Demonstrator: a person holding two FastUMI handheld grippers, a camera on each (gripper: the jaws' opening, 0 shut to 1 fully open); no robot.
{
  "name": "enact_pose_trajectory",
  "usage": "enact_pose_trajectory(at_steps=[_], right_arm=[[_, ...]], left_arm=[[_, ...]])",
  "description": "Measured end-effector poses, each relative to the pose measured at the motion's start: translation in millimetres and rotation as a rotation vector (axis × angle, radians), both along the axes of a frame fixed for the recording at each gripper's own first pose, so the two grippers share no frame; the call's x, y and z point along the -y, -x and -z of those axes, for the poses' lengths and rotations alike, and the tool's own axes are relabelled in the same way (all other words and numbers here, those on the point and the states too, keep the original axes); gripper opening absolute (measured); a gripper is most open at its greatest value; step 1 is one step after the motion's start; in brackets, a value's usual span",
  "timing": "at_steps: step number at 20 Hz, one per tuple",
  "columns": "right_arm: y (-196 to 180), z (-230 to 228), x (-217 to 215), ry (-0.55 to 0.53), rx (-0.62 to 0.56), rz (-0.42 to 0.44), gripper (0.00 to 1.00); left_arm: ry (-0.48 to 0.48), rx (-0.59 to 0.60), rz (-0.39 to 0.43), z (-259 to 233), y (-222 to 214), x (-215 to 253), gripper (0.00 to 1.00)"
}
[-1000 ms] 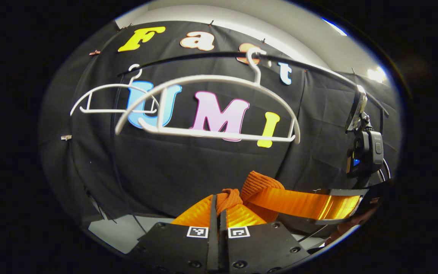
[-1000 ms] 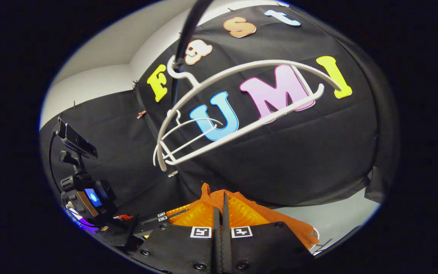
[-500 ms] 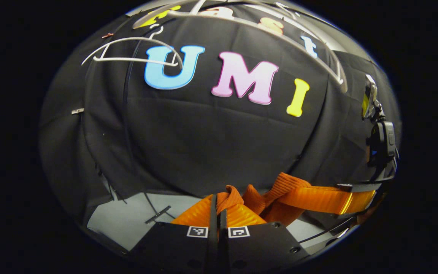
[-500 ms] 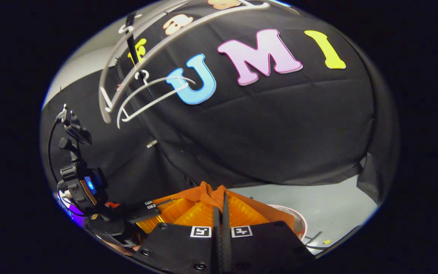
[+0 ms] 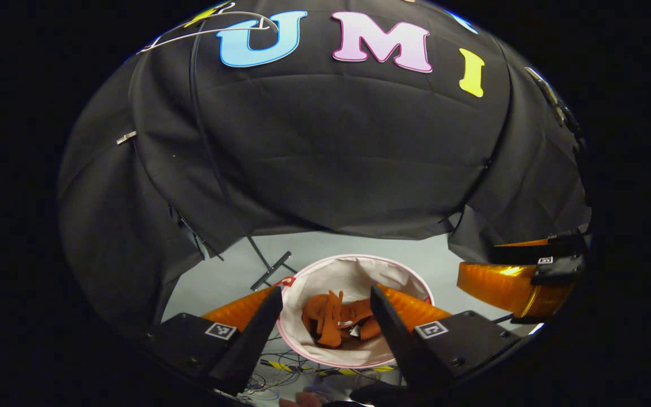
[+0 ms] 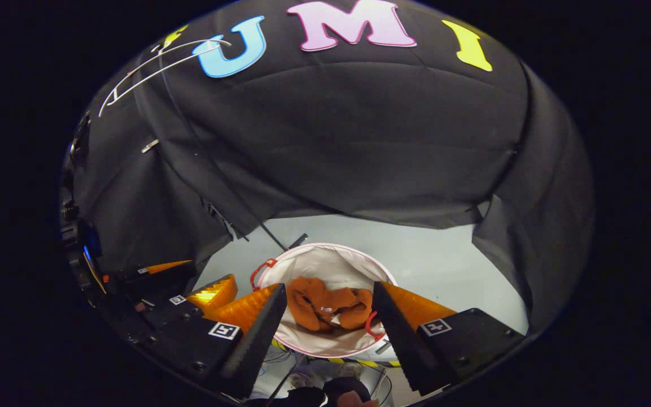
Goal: Grasp the clothes on the hanger with both hands and then place them into the laundry hamper below.
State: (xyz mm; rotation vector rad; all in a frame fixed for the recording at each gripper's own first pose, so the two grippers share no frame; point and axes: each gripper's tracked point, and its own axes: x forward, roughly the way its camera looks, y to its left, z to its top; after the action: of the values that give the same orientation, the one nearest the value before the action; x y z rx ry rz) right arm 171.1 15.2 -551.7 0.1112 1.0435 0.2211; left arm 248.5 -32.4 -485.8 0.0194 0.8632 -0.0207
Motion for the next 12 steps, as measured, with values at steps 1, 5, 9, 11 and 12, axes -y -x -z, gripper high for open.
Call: enact_pose_trajectory(at_steps=[1, 5, 9, 11, 12], right_arm=[[0, 1, 2, -0.002, 0.006, 0.014, 0.99], [5, -19, 6, -0.025, 0.042, 0.053, 0.99], [9, -71, 6, 0.019, 0.183, 0.031, 0.99], [16, -100, 2, 0.001, 0.209, 0.064, 0.99], [20, -117, -2, -0.037, 0.224, 0.095, 0.99]], left_arm=[[0.000, 0.006, 0.004, 3, 2, 0, 0.98], [0.030, 0.051, 0.016, -32, 14, 4, 0.96], [0.059, 0.154, 0.027, -87, 28, 3, 0.96], [0.053, 0.214, 0.019, -111, 36, -5, 0.96], [0.068, 0.238, 0.022, -124, 40, -5, 0.97]])
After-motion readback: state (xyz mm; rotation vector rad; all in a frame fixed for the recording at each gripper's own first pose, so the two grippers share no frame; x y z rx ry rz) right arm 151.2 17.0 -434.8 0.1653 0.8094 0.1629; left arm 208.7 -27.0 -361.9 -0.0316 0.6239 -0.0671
